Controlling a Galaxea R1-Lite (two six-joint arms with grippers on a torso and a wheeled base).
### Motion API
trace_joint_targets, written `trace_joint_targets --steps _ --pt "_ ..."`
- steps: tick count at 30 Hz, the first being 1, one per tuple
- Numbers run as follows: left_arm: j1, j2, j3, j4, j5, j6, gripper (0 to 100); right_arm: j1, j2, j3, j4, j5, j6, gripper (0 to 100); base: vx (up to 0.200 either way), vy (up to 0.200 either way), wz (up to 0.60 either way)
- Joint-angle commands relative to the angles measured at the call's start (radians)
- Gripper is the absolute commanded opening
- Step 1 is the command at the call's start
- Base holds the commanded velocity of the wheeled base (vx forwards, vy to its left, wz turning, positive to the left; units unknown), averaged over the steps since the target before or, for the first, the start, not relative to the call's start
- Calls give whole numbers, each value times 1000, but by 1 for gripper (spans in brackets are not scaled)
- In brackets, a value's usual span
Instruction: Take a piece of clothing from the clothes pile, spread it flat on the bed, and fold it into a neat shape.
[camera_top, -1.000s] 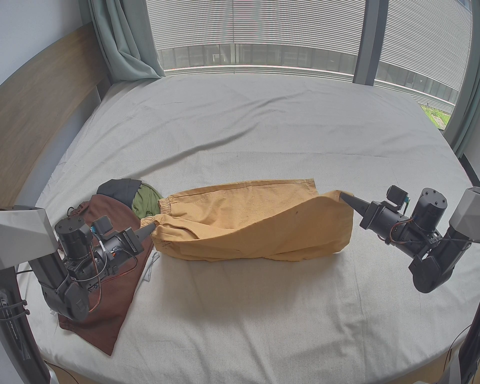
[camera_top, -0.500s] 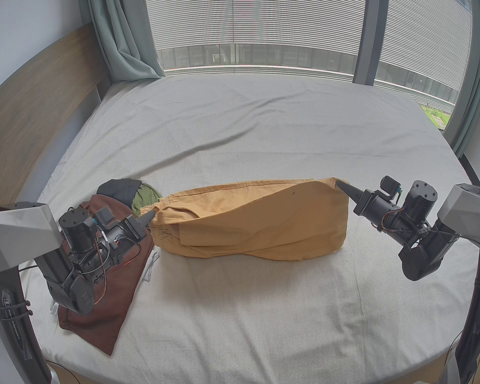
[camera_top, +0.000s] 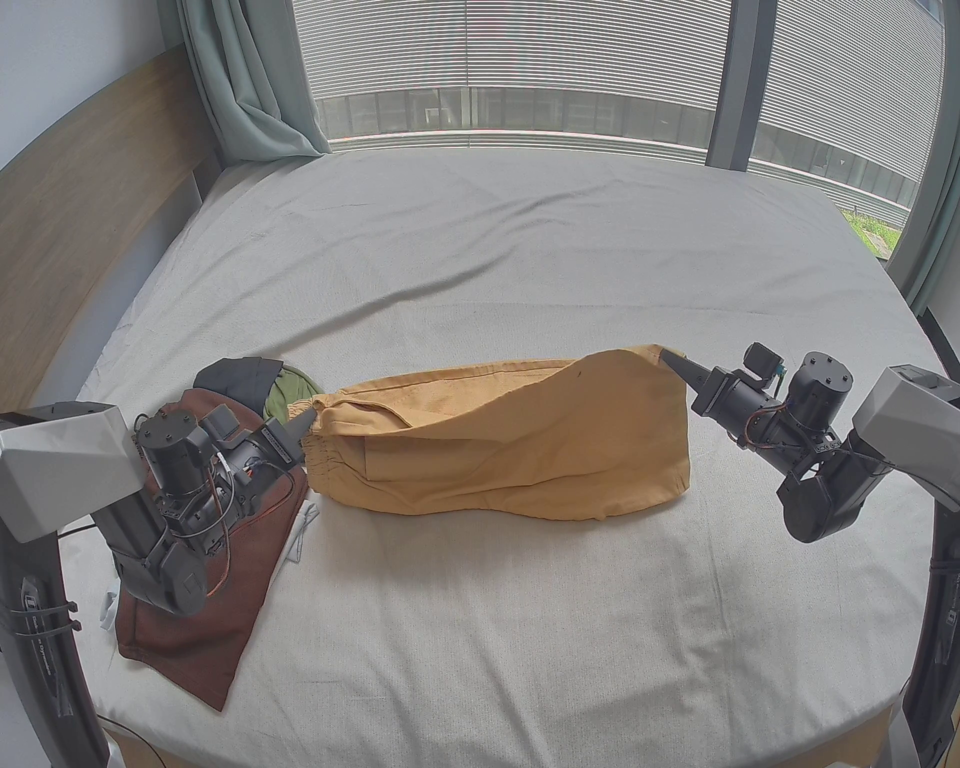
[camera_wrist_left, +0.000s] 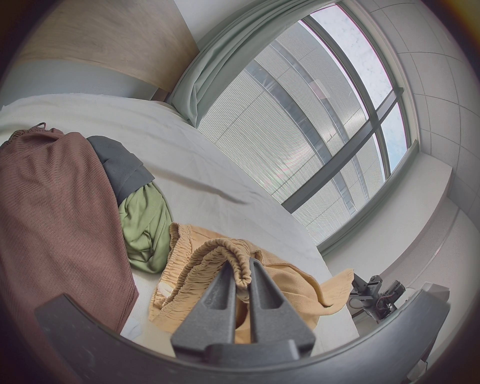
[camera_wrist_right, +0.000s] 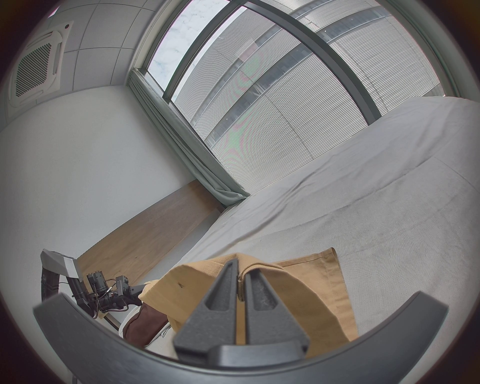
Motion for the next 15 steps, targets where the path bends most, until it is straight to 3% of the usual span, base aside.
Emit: trace_joint_targets --steps 1,15 --pt "-9 14 -36 -1 9 -9 0 1 40 -38 5 0 0 0 0 0 0" --pt "-1 117 -147 -1 11 -18 0 1 113 -156 51 -1 1 0 0 0 0"
